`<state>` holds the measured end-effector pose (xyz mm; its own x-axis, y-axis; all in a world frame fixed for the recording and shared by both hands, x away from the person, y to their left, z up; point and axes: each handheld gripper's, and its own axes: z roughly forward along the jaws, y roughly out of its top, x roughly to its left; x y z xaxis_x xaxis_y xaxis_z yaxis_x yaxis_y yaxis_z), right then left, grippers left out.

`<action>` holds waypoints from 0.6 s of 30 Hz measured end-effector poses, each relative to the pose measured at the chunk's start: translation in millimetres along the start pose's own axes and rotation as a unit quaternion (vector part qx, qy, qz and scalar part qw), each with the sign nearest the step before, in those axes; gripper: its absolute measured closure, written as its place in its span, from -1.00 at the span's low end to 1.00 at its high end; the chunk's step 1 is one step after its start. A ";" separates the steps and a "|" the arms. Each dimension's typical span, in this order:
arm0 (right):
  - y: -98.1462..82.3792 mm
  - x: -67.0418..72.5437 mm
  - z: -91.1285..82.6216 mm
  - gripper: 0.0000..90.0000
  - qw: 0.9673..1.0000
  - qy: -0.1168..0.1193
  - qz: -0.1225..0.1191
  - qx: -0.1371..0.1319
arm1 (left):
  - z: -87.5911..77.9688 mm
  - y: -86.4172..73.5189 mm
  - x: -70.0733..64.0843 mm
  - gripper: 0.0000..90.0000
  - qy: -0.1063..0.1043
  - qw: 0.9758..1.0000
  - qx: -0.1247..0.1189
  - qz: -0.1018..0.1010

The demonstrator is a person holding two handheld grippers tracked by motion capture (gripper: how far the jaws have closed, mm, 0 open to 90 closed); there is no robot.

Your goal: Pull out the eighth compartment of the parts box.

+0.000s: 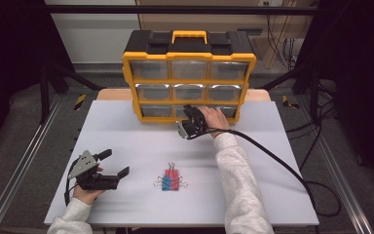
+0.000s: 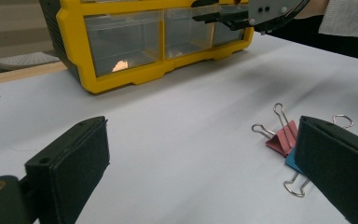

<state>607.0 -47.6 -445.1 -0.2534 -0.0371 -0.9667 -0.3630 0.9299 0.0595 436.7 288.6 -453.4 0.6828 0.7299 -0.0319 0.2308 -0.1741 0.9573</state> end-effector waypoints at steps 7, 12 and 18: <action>0.9 2.3 -6.3 0.72 1.000 0.000 0.001 -0.003 | -0.2 0.1 -0.1 -0.94 0.000 1.000 0.000 0.000; 1.4 3.7 -9.2 0.72 1.000 -0.001 -0.004 -0.006 | -0.1 0.1 -0.4 -0.94 0.000 1.000 0.000 0.001; 2.5 6.1 -11.8 0.72 1.000 -0.003 -0.003 -0.006 | -0.1 0.1 -0.8 -0.94 0.000 1.000 -0.001 0.001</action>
<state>593.9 -49.8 -447.9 -0.2452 -0.0409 -0.9686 -0.3759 0.9250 0.0561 436.1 288.0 -453.2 0.6833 0.7295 -0.0304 0.2286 -0.1742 0.9578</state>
